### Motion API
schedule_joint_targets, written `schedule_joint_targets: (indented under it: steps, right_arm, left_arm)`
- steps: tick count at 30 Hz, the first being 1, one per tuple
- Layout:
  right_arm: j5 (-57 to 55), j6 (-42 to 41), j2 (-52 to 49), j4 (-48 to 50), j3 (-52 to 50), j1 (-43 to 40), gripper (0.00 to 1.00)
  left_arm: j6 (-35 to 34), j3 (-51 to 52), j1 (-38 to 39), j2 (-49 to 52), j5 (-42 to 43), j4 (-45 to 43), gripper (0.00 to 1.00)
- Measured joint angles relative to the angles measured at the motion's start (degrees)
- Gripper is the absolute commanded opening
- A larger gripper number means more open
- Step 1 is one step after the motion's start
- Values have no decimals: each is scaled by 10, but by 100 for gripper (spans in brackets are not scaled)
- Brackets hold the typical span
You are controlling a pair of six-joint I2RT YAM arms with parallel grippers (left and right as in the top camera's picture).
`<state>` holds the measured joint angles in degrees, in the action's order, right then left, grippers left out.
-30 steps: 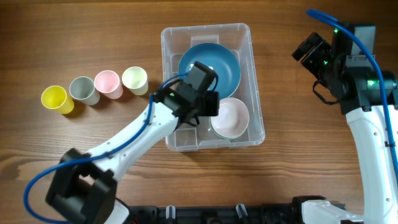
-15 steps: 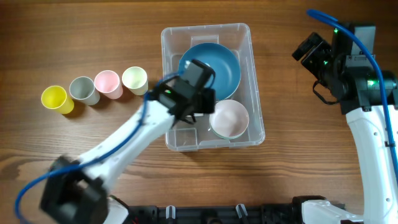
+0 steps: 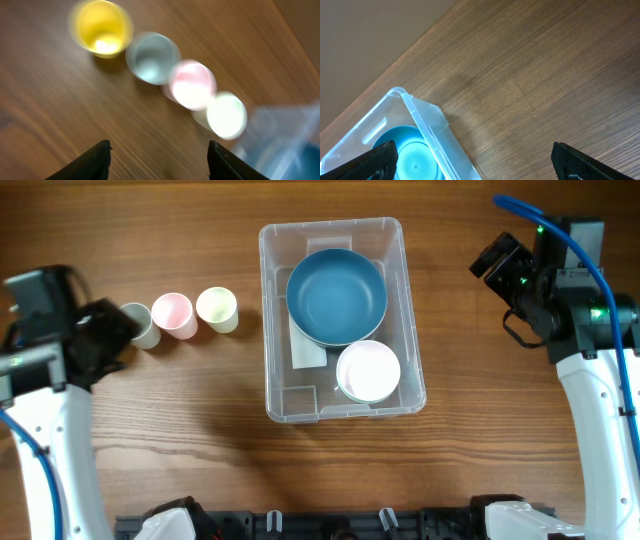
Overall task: Pack container
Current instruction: 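Withdraw the left gripper and move it to the yellow cup, then grasp the yellow cup and lower it into the bin's front left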
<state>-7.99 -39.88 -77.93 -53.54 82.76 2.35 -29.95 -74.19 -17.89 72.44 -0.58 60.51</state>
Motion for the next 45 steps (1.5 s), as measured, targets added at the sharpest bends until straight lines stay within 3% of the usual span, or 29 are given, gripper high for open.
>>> schedule_joint_targets:
  steps: [8,14,16,19,20,26,32,35,38,42,43,45]
  right_arm:
    - [0,0,0,0,0,0,100]
    - [0,0,0,0,0,0,100]
    - [0,0,0,0,0,0,100]
    - [0,0,0,0,0,0,100]
    - [0,0,0,0,0,0,100]
    - [0,0,0,0,0,0,99]
    - [0,0,0,0,0,0,99]
    - [0,0,0,0,0,0,100]
    - [0,0,0,0,0,0,99]
    - [0,0,0,0,0,0,100]
    - [0,0,0,0,0,0,100]
    - [0,0,0,0,0,0,100]
  left_arm:
    - [0,0,-175,137,1,-51,63]
    - [15,0,-217,267,50,-155,58]
    - [24,0,-216,296,66,-172,51]
    - [41,0,-210,338,80,-184,24]
    - [41,0,-209,345,82,-184,19]
    - [52,0,-209,339,88,-161,4]
    - [58,-78,-204,210,67,-54,4]
    - [75,-107,-148,103,95,-16,4]
    - [101,-113,-5,33,122,39,4]
    - [125,-111,193,33,126,64,4]
    - [127,-106,273,46,123,64,4]
    - [127,-101,327,62,105,64,4]
